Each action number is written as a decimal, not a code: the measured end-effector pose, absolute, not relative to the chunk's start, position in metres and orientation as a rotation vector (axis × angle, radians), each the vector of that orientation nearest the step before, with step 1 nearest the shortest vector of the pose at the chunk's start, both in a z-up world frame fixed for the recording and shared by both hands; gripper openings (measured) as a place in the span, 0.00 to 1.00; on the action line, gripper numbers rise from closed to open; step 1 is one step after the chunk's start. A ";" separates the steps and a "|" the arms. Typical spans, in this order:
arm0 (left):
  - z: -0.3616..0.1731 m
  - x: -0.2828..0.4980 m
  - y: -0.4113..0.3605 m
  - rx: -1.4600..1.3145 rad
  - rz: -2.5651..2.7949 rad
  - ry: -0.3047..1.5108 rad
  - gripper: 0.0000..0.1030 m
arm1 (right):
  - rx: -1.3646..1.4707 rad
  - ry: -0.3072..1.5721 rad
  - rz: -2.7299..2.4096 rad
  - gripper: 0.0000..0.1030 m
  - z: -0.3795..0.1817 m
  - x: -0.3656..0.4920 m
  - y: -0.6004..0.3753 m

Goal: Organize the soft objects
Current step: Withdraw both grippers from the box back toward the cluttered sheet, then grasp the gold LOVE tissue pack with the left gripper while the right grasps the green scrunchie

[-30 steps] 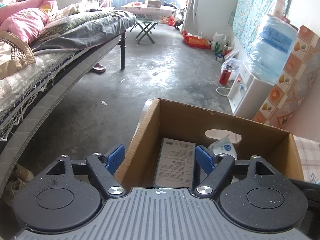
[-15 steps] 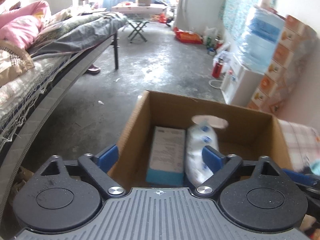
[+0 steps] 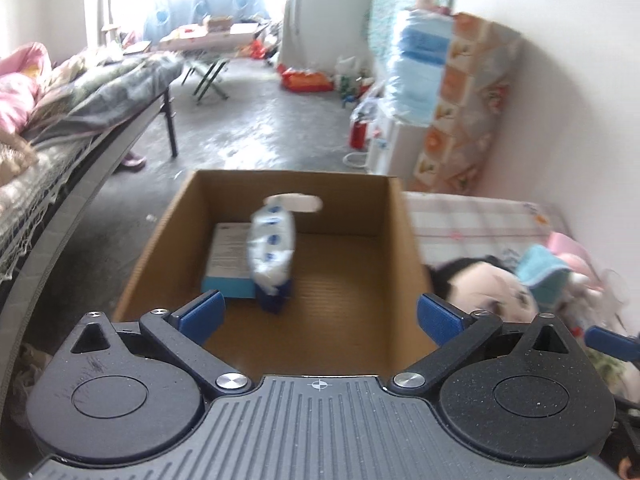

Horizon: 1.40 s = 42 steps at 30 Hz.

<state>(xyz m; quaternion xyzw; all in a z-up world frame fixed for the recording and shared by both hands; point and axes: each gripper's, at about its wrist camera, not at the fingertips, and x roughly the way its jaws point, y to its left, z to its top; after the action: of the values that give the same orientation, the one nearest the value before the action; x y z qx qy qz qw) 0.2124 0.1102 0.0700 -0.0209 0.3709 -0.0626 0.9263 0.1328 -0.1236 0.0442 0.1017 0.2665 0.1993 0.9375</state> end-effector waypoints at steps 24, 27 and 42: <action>0.051 0.133 -0.104 0.128 -0.481 0.741 1.00 | 0.315 0.456 0.094 1.00 -0.012 0.032 -0.287; 0.044 0.137 -0.130 0.168 -0.515 0.745 1.00 | 0.316 0.445 0.047 1.00 -0.018 0.031 -0.305; -0.008 0.146 -0.174 0.253 -0.583 0.822 0.79 | 0.221 0.513 -0.027 0.98 -0.063 0.082 -0.350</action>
<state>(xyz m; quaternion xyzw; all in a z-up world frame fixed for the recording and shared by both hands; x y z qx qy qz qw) 0.1455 -0.1735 -0.0077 0.1207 0.3927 -0.2786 0.8681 0.0817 -0.3498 -0.0632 0.1091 0.2533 -0.0134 0.9611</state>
